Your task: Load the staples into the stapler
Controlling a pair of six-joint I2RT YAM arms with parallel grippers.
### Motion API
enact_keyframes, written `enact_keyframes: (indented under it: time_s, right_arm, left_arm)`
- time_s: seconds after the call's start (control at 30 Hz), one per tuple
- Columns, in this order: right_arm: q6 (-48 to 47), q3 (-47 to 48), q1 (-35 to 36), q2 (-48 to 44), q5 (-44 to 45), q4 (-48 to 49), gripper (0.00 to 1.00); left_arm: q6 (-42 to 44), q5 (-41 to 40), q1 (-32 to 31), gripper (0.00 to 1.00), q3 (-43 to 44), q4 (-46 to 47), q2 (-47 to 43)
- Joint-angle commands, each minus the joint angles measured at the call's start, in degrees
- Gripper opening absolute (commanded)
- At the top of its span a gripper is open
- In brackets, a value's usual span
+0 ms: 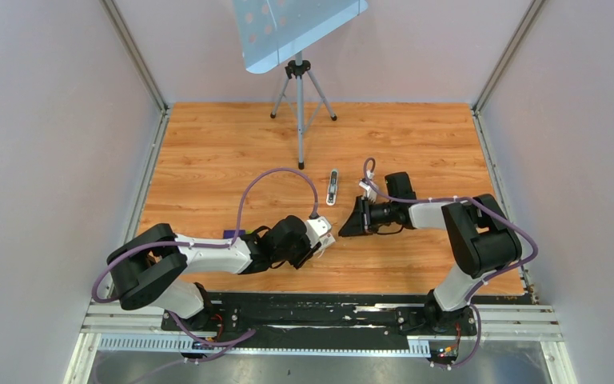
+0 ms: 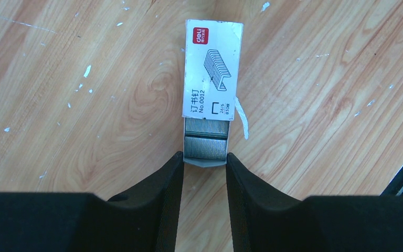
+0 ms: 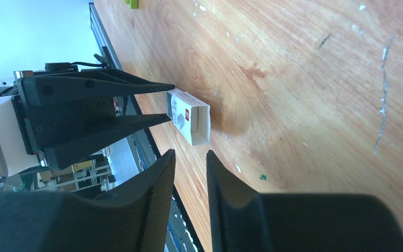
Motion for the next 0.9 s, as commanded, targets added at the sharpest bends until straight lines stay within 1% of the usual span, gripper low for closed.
enact_keyframes:
  time_s: [0.0,0.5,0.6,0.87]
  right_arm:
    - [1.3,0.9,1.2,0.8,-1.4,2.3,0.34]
    - [2.1,6.4,4.3,7.9,-1.4,3.1,0.35]
    - [2.1,7.0,4.9,8.8,-1.6,3.2,0.32]
    - [1.8,7.3,5.3,10.2,-2.6,3.2,0.21]
  left_arm:
    - [-0.1,0.7,-0.4,0.36,-1.0,0.7,-0.8]
    - [-0.1,1.3,-0.4,0.36,-1.5,1.8,-0.3]
    - [0.0,1.3,-0.4,0.36,-1.4,1.9,-0.1]
    - [0.3,1.1,-0.4,0.36,-1.3,1.9,0.1]
